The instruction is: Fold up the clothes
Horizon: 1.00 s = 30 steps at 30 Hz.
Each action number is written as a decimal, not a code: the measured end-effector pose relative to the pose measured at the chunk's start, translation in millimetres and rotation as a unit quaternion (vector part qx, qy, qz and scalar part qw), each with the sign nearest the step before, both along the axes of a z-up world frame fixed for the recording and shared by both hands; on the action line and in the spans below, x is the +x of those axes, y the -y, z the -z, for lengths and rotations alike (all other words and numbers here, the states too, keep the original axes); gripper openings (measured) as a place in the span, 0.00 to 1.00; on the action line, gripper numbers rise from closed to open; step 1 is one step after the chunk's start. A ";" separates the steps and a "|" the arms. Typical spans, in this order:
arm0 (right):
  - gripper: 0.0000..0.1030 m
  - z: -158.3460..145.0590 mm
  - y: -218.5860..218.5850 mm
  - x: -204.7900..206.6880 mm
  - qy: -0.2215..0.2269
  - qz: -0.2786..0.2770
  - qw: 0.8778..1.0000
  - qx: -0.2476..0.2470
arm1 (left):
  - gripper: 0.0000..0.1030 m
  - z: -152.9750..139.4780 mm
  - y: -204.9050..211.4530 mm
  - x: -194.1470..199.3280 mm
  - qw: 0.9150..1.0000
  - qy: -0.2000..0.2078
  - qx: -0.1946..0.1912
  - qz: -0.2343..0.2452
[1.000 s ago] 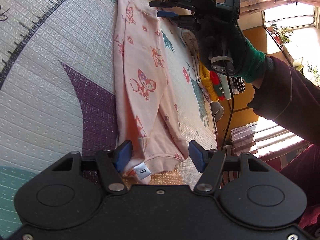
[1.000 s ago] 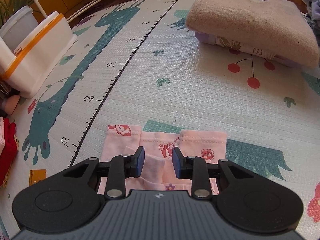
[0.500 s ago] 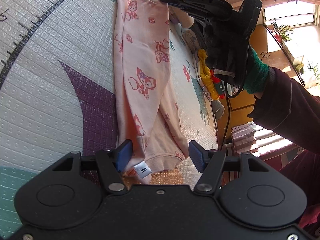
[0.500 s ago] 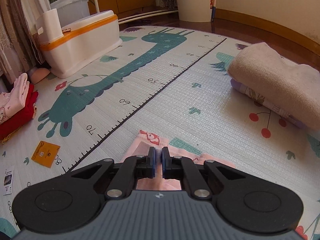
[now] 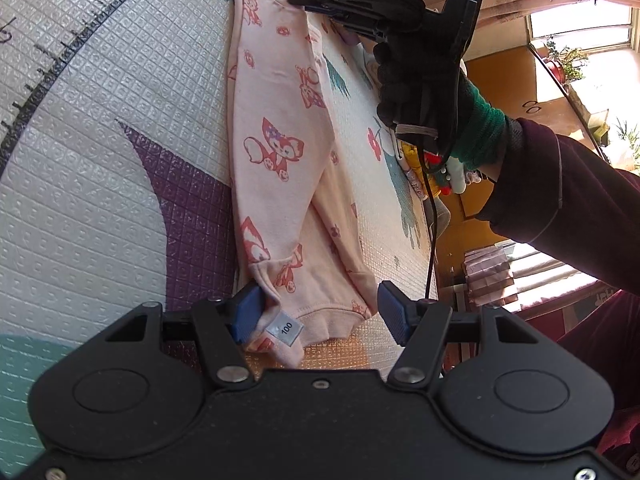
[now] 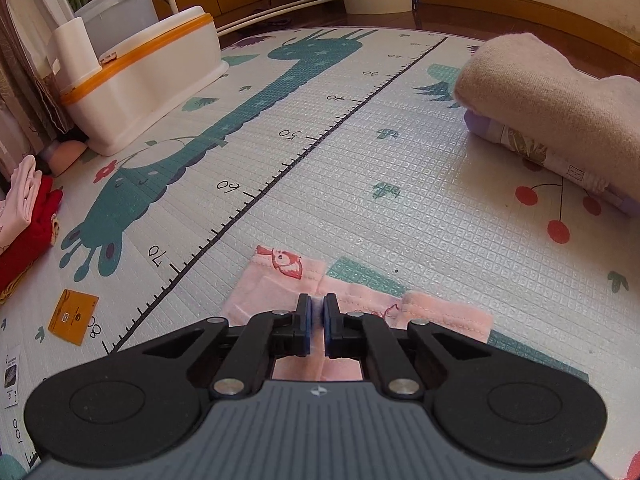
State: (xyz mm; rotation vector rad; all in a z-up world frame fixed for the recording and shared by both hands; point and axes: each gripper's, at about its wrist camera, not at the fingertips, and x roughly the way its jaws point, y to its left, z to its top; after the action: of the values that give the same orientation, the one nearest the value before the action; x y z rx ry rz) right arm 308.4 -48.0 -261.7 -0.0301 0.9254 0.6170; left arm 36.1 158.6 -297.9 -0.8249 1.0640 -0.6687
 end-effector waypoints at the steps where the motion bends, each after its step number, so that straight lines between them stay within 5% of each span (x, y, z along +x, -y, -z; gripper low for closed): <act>1: 0.08 0.9 0.0 -0.2 -0.001 0.001 1.000 -0.004 | 0.60 -0.6 1.1 0.2 1.000 0.001 0.003 0.002; 8: 0.16 -24.7 10.5 -30.7 0.049 -0.025 0.998 -0.027 | 0.62 -15.9 22.5 0.4 0.994 0.051 0.077 0.054; 11: 0.18 -36.1 9.1 -77.8 0.059 -0.134 0.988 -0.047 | 0.63 -19.3 30.7 -0.8 0.990 0.070 0.103 0.073; 16: 0.16 -26.3 5.9 -156.5 0.055 -0.287 0.949 -0.114 | 0.63 -24.5 44.4 -4.4 0.978 0.098 0.151 0.106; 19: 0.18 -14.8 11.0 -171.8 0.049 -0.273 0.954 -0.117 | 0.63 -30.6 58.7 -9.5 0.962 0.127 0.201 0.136; 23: 0.19 -19.8 9.7 -178.2 0.055 -0.262 0.955 -0.124 | 0.65 -36.2 80.4 -18.1 0.928 0.171 0.271 0.189; 30: 0.20 -32.3 8.7 -188.6 0.080 -0.302 0.942 -0.118 | 0.65 -52.3 80.9 -19.0 0.903 0.169 0.334 0.210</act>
State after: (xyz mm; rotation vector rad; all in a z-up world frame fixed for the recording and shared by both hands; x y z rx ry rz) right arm 119.8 -56.7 -229.4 -0.5912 0.8244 1.0499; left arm 17.1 77.7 -245.6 0.1250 1.0563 -0.7059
